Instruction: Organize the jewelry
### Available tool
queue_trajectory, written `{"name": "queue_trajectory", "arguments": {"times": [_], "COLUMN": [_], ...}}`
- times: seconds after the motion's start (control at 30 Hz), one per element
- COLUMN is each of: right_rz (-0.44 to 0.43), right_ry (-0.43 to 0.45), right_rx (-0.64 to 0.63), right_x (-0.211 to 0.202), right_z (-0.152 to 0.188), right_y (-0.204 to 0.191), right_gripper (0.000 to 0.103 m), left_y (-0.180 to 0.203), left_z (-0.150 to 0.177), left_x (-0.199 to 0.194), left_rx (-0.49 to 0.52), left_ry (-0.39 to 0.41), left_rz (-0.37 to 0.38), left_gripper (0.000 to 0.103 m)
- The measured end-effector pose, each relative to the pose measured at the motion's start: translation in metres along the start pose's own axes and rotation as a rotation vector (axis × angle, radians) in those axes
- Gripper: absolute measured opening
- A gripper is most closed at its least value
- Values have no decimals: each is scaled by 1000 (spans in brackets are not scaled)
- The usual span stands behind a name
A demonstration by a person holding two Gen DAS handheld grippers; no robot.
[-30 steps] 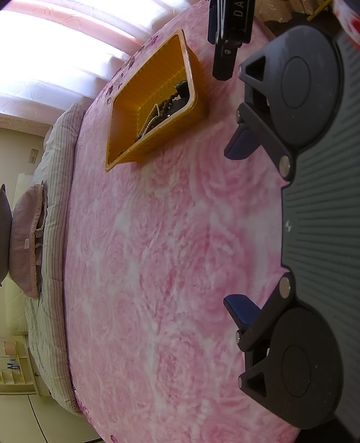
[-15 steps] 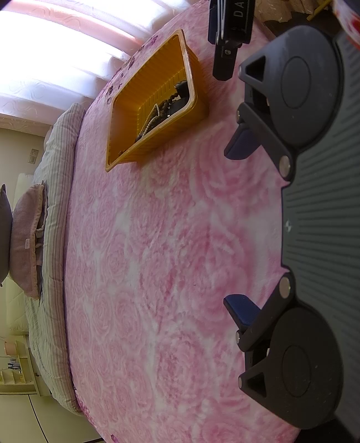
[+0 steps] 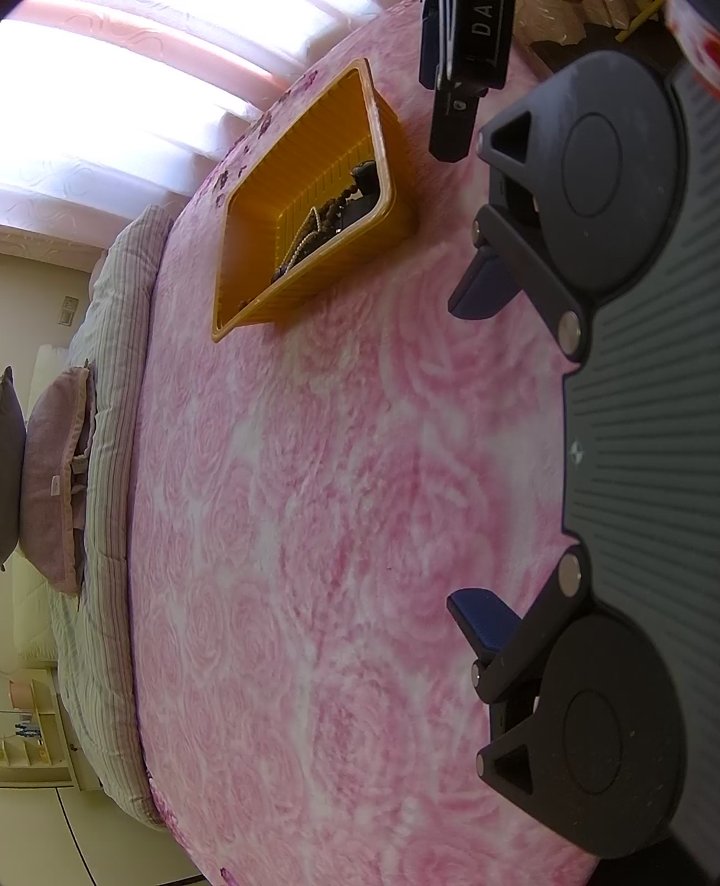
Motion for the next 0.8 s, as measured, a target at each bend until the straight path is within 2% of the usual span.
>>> {"name": "queue_trajectory", "arguments": {"times": [0.8], "right_rz": [0], "right_ry": [1], "right_rx": [2], "right_x": [1], "right_z": [2], "right_y": [-1], "right_gripper": [82], "left_y": [1], "left_z": [1], "left_x": [-1], "left_rx": [3], "left_ry": [2], "left_rz": [0], "left_gripper": [103]}}
Point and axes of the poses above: each gripper's, at about its wrist camera, not at the fingertips, and x roughly the way its jaws point, y to its right, z to its underside, the point moved 9 cm from there along x, roughly the way its jaws point, and after that the axes turned 8 degrees about -y, right-handed, at the moved point
